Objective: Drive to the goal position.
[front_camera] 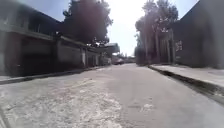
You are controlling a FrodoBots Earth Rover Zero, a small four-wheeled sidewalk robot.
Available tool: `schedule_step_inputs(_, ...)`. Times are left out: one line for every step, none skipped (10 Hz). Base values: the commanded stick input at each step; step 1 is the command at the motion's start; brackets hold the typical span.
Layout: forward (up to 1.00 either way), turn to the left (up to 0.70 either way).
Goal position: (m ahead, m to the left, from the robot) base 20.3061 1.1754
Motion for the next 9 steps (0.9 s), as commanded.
schedule_step_inputs(1.0, -0.36)
schedule_step_inputs(1.0, -0.36)
schedule_step_inputs(1.0, -0.3)
schedule_step_inputs(1.0, 0.04)
schedule_step_inputs(1.0, 0.04)
schedule_step_inputs(1.0, 0.04)
schedule_step_inputs(1.0, 0.04)
schedule_step_inputs(1.0, 0.04)
schedule_step_inputs(1.0, 0.04)
